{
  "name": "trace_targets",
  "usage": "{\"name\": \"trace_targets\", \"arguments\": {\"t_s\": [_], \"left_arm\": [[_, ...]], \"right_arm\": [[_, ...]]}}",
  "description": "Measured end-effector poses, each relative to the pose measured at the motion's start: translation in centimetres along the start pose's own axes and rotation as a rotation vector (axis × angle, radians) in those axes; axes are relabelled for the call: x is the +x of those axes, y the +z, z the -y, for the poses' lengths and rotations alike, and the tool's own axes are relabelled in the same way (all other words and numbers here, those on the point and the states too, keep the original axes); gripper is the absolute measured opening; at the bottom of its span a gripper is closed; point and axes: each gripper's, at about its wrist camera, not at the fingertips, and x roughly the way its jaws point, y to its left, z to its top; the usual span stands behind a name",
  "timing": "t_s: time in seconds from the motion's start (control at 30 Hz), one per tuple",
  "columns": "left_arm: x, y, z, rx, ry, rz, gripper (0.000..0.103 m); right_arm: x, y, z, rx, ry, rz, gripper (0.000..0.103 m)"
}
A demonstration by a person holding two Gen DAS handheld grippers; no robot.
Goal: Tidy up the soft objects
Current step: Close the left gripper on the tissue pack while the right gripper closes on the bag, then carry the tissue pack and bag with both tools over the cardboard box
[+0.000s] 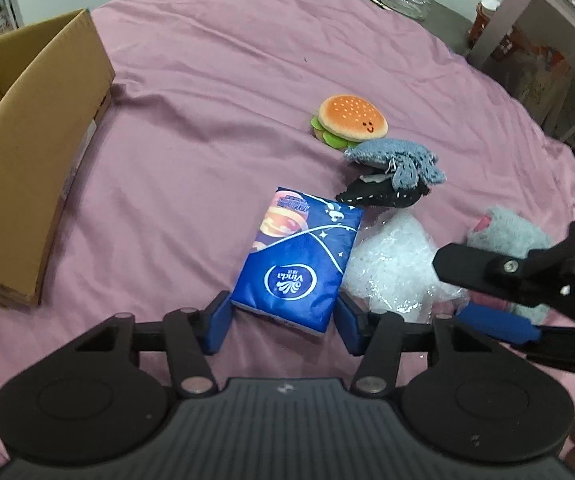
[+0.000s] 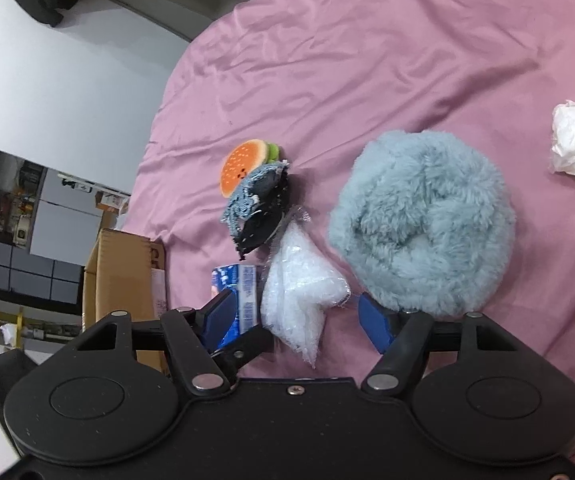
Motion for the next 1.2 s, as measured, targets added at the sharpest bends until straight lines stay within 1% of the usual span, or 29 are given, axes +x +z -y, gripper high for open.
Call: {"name": "trace_targets", "arguments": {"t_s": [0.13, 0.3, 0.4, 0.43, 0.57, 0.67, 0.73, 0.8, 0.9, 1.03, 1.07, 1.13, 1.17, 1.2], "left_arm": [[-0.8, 0.1, -0.2, -0.012, -0.010, 0.003, 0.053], [-2.6, -0.1, -0.6, -0.022, -0.010, 0.032, 0.052], [-3.6, -0.2, -1.0, -0.038, -0.017, 0.037, 0.052], [-3.9, -0.2, -1.1, -0.042, -0.022, 0.040, 0.052], [-5.4, -0.7, -1.4, -0.058, -0.035, 0.057, 0.051], [-6.4, -0.9, -1.7, -0.068, -0.043, 0.072, 0.051], [-7.3, -1.0, -2.1, -0.080, -0.051, 0.087, 0.051], [-8.2, -1.1, -2.4, -0.089, -0.056, 0.101, 0.051], [-9.5, -1.3, -3.0, -0.103, -0.059, 0.125, 0.051], [-10.9, -1.4, -4.1, -0.131, -0.068, 0.145, 0.051], [-11.3, -1.4, -4.3, -0.135, -0.070, 0.152, 0.051], [-12.0, -1.4, -4.7, -0.137, -0.071, 0.165, 0.051], [-12.3, -1.3, -5.0, -0.142, -0.074, 0.169, 0.051], [-12.6, -1.3, -5.3, -0.146, -0.078, 0.172, 0.051]], "right_arm": [[0.9, -0.2, -0.7, -0.010, -0.035, 0.000, 0.067], [1.9, -0.7, -1.1, -0.016, -0.077, -0.012, 0.057], [2.6, -1.2, -1.4, -0.024, -0.098, -0.032, 0.053], [2.8, -1.3, -1.5, -0.023, -0.103, -0.034, 0.050], [2.8, -1.7, -1.9, -0.009, -0.102, -0.017, 0.045], [2.6, -2.1, -2.2, 0.019, -0.094, 0.005, 0.045], [2.7, -2.3, -2.6, 0.020, -0.104, 0.021, 0.045], [2.9, -2.4, -2.7, 0.048, -0.108, 0.038, 0.047], [3.3, -2.6, -2.5, 0.116, -0.104, 0.070, 0.052], [4.1, -2.8, -3.1, 0.116, -0.128, 0.116, 0.054], [4.2, -2.9, -3.2, 0.110, -0.132, 0.127, 0.048], [4.1, -3.0, -3.6, 0.085, -0.135, 0.138, 0.030], [3.8, -3.1, -3.7, 0.081, -0.132, 0.144, 0.025], [3.4, -3.3, -3.8, 0.076, -0.125, 0.154, 0.023]]}}
